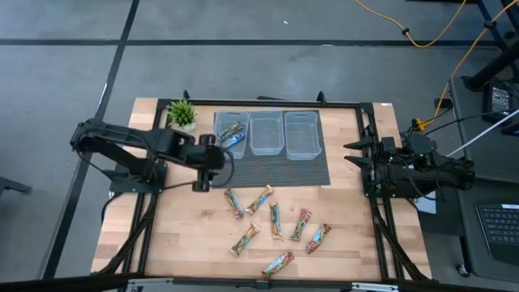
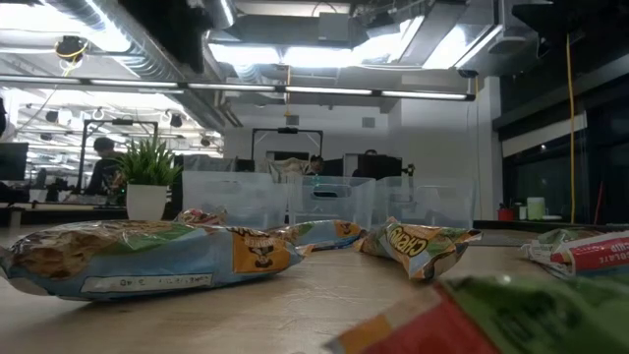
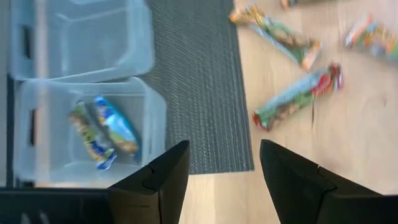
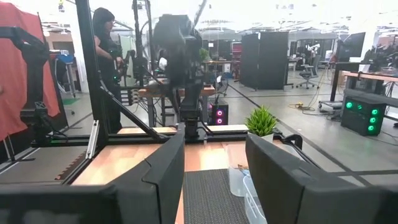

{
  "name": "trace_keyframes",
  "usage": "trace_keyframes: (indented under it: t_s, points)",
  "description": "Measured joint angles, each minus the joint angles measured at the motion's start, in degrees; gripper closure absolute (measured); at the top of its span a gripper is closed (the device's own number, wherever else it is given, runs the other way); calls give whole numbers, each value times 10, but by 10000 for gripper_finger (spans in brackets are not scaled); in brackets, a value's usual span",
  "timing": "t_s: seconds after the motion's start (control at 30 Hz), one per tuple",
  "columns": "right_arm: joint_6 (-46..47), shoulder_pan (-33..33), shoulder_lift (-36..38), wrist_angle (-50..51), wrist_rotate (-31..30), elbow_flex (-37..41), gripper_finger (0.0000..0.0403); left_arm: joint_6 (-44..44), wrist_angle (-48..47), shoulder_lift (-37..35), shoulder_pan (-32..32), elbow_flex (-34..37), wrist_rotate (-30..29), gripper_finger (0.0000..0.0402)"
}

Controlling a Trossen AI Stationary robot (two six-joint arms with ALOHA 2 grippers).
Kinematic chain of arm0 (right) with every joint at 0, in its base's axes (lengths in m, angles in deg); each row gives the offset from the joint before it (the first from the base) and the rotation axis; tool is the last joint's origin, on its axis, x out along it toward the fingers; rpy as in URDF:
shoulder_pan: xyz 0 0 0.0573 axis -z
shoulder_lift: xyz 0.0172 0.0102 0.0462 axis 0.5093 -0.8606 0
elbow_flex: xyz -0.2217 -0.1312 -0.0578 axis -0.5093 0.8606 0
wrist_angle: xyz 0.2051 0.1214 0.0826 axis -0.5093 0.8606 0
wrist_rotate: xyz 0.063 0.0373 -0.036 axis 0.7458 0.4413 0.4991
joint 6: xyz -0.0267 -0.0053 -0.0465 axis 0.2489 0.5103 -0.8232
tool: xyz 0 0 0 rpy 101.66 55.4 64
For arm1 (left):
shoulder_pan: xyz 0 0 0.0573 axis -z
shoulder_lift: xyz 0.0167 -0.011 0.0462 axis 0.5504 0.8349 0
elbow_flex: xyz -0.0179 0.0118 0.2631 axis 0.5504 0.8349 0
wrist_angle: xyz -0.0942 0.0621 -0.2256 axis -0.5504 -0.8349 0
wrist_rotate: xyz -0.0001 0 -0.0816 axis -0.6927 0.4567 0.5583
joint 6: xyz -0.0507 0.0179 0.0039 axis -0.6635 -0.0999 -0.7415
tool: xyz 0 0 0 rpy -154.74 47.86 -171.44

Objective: Pick and place Granola Bars by type
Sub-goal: Put the red granola bar into the middle transparent bin

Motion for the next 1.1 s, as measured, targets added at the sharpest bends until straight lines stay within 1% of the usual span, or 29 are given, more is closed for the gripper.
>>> trace_keyframes:
  t_s: [0.13,0.23,0.37,0.47,0.57,0.7,0.83,0.97,1.1]
  points:
    - [2,0,0,3,0,0,228,48,56,0,4,56,25,212]
    - [3,0,0,3,0,0,228,52,99,5,12,72,27,205]
    - [4,0,0,3,0,0,228,67,128,32,17,76,27,188]
    - [2,0,0,3,0,0,228,50,129,72,18,76,38,167]
    - [24,0,0,3,-1,0,228,43,131,117,18,77,46,146]
    - [46,0,0,5,-2,0,228,34,145,164,24,77,37,125]
    - [44,0,0,14,-2,0,228,44,179,189,37,77,39,117]
    - [45,0,0,29,-1,0,228,51,201,207,51,76,62,116]
    - [45,0,0,40,-1,0,228,80,210,233,67,76,64,116]
